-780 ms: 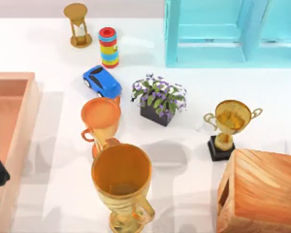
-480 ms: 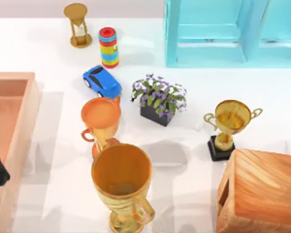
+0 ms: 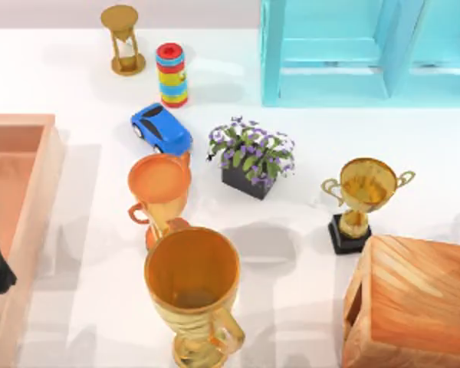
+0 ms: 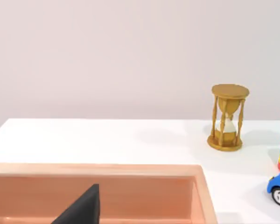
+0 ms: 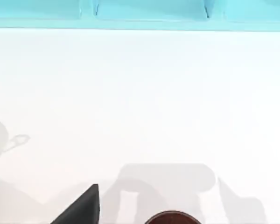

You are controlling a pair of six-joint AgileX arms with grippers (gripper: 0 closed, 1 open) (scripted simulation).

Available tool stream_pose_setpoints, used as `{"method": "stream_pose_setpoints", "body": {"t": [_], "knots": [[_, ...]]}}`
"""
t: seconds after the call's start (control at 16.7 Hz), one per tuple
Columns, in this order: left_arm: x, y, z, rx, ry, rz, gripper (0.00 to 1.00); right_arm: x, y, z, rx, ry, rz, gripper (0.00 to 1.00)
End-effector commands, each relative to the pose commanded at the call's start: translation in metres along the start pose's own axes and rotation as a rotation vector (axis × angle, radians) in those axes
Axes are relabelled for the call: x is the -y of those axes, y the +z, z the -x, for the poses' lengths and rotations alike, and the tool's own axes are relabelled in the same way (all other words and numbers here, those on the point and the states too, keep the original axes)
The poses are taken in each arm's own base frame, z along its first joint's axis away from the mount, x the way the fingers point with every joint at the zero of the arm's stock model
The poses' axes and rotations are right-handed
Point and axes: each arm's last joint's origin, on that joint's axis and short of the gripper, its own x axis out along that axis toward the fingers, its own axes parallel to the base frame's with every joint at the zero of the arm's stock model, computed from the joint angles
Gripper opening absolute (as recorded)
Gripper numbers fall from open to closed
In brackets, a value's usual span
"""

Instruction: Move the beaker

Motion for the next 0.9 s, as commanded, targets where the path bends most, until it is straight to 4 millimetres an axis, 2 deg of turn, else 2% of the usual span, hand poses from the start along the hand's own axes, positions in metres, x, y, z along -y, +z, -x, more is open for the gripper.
{"method": "stream_pose_setpoints", "body": {"t": [0.24,0.48,0.66,0.9], "knots": [[0.0,0.0,0.0,0.0,0.0,0.0,1.0,0.003,0.038,-0.018,-0.304,-0.002,0.004,1.0],[0.0,0.0,0.0,0.0,0.0,0.0,1.0,0.007,0.07,-0.048,-0.593,0.003,0.005,1.0],[0.0,0.0,0.0,0.0,0.0,0.0,1.0,0.01,0.085,-0.073,-0.78,0.01,0.003,1.0],[0.0,0.0,0.0,0.0,0.0,0.0,1.0,0.014,0.096,-0.102,-0.966,0.02,-0.002,1.0]]}}
